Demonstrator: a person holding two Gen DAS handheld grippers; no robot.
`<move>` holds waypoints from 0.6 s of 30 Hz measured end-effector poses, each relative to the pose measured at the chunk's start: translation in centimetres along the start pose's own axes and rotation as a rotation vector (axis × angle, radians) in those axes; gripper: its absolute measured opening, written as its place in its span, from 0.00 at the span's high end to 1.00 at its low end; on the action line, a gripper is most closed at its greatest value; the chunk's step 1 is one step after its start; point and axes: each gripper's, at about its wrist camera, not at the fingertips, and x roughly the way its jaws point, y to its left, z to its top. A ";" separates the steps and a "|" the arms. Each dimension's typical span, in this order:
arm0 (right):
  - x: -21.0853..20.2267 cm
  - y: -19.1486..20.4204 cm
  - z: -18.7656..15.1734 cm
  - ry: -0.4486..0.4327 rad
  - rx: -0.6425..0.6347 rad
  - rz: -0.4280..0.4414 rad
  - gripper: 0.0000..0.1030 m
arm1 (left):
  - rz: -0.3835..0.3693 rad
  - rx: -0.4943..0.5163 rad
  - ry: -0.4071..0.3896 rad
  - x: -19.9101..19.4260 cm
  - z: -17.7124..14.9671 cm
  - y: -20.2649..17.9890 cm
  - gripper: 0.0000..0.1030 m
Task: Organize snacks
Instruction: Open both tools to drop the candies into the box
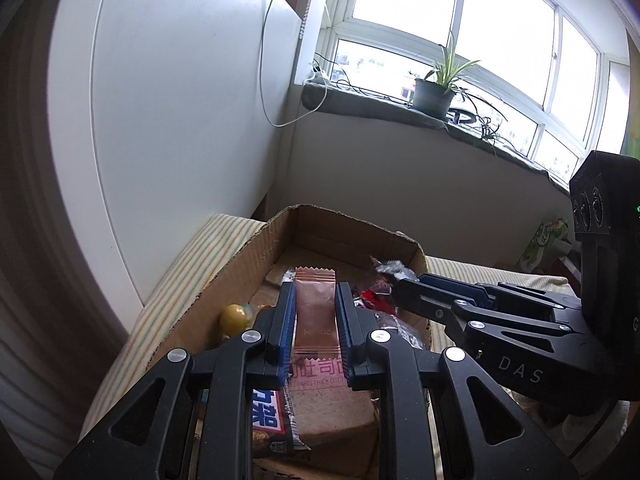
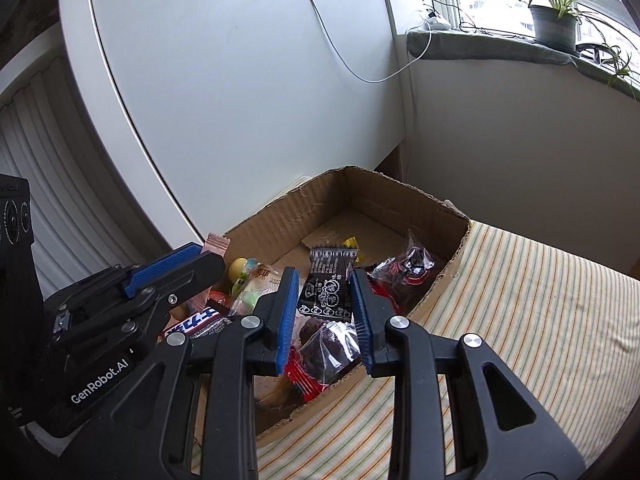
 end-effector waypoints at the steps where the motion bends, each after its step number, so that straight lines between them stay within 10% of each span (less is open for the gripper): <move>1: 0.0 0.1 0.0 -0.002 -0.003 -0.002 0.73 | 0.004 0.004 0.001 0.0 0.0 -0.1 0.82; 8: -0.4 -0.2 -0.4 -0.005 0.011 0.016 0.72 | 0.006 0.007 0.003 -0.2 0.1 -0.3 0.82; 13: -0.8 -0.7 -0.4 -0.012 0.024 0.002 0.58 | 0.022 -0.012 0.012 0.2 0.1 0.0 0.58; 18: -1.1 -1.7 -0.3 -0.014 0.057 -0.008 0.56 | 0.035 -0.015 0.015 0.2 -0.1 0.3 0.57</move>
